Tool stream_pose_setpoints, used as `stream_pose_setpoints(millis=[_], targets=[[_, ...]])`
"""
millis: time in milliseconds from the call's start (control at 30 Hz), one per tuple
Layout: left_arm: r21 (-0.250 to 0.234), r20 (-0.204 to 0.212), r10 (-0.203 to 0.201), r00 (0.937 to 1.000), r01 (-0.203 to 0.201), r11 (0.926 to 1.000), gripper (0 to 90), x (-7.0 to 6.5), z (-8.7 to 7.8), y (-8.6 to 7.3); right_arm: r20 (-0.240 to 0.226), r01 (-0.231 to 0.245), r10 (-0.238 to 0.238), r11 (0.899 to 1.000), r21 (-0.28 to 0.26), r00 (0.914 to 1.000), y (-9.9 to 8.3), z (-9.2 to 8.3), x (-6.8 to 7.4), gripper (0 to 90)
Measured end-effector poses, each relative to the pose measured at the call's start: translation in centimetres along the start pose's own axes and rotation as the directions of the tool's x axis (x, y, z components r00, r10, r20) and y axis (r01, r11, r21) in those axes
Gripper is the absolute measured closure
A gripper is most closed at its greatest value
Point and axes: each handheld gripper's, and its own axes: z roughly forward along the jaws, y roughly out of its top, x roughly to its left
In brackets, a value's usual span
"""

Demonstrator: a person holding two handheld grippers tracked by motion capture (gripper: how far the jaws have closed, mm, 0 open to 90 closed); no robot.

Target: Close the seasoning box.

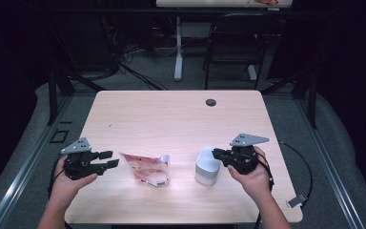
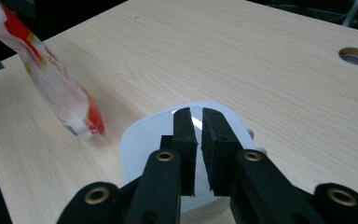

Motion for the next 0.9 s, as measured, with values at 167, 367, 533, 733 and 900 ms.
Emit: stream_pose_setpoints(millis=[167, 367, 533, 733, 900], targets=[[-0.003, -0.009, 0.004, 1.0, -0.004, 1.0, 51.8, 0.1, 0.0, 0.0, 0.032, -0.001, 0.001, 1.0, -0.019, 0.9995, -0.7, -0.7, 0.0, 74.4], [-0.01, -0.016, 0.0, 0.9999, 0.0, 0.9999, 51.3, 0.1, -0.1, -0.1, 0.087, -0.014, 0.019, 0.998, -0.054, 0.9961, -1.6, -1.4, 0.0, 59.7], [-0.019, -0.023, -0.007, 0.9997, 0.007, 0.9998, 50.8, 0.3, -0.2, -0.2, 0.145, -0.035, 0.046, 0.996, -0.078, 0.9884, -2.7, -1.8, -0.5, 49.0], [-0.031, -0.031, -0.016, 0.9994, 0.015, 0.9994, 50.0, 0.4, -0.1, -0.2, 0.193, -0.055, 0.075, 0.993, -0.104, 0.9784, -4.1, -2.3, -1.6, 43.2], [-0.036, -0.049, -0.021, 0.9986, 0.019, 0.9992, 50.0, 0.3, 0.1, -0.3, 0.241, -0.067, 0.091, 0.992, -0.106, 0.9662, -5.7, -2.3, -2.4, 42.1]])
